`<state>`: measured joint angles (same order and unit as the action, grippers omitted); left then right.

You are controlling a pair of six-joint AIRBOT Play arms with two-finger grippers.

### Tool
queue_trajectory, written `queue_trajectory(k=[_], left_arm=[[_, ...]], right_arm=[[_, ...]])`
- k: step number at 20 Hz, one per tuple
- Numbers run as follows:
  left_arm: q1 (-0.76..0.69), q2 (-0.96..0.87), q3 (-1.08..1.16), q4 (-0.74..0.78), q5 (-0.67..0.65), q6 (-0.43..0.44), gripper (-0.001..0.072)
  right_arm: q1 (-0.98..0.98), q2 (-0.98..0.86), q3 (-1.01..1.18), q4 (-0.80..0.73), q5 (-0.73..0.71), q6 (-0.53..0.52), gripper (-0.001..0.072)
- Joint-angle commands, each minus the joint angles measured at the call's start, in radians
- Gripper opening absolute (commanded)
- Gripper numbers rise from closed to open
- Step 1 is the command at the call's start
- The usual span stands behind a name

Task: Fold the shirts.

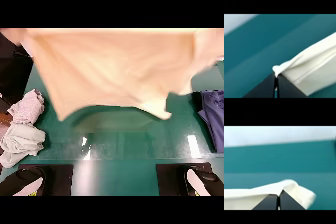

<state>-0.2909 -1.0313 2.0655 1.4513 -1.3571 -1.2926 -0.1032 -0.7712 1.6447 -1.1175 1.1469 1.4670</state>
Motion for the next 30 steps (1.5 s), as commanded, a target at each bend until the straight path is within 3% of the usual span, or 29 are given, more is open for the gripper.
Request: queue_trajectory(k=[1, 6, 11, 15, 18, 20, 23, 26, 29, 30], left_arm=[[0.001, 0.080, 0.101, 0.007, 0.108, -0.018, 0.0024], [0.001, 0.201, 0.105, -0.029, 0.216, -0.019, 0.0024], [0.001, 0.200, 0.077, -0.050, 0.212, -0.018, 0.0024], [0.001, 0.119, -0.209, 0.046, 0.127, -0.021, 0.0024], [0.001, -0.035, -0.436, 0.042, 0.089, -0.017, 0.0024], [0.001, -0.162, -0.551, 0.048, 0.137, -0.016, 0.0025], [0.001, -0.372, -0.585, 0.076, 0.276, -0.009, 0.0024], [0.016, -0.508, -0.584, 0.089, 0.417, -0.012, 0.0025], [0.075, -0.550, -0.584, 0.087, 0.480, -0.083, 0.0033], [0.096, -0.549, -0.578, 0.087, 0.474, -0.098, 0.0191]], right_arm=[[-0.057, 0.018, 0.184, -0.010, 0.005, -0.049, 0.0021], [-0.162, -0.009, 0.398, -0.010, 0.019, -0.081, 0.0021], [-0.254, -0.139, 0.565, 0.053, 0.180, -0.080, 0.0020], [-0.248, -0.266, 0.351, 0.209, 0.233, -0.076, 0.0020], [-0.143, -0.406, 0.193, 0.141, 0.283, -0.051, 0.0021], [-0.043, -0.507, 0.118, 0.037, 0.257, -0.051, 0.0020], [0.086, -0.656, 0.046, -0.093, 0.112, -0.051, 0.0020], [0.152, -0.779, 0.031, -0.113, -0.029, -0.051, 0.0021], [0.183, -0.859, 0.032, -0.113, -0.098, -0.051, 0.0026], [0.182, -0.875, 0.032, -0.112, -0.098, -0.051, 0.0061]])
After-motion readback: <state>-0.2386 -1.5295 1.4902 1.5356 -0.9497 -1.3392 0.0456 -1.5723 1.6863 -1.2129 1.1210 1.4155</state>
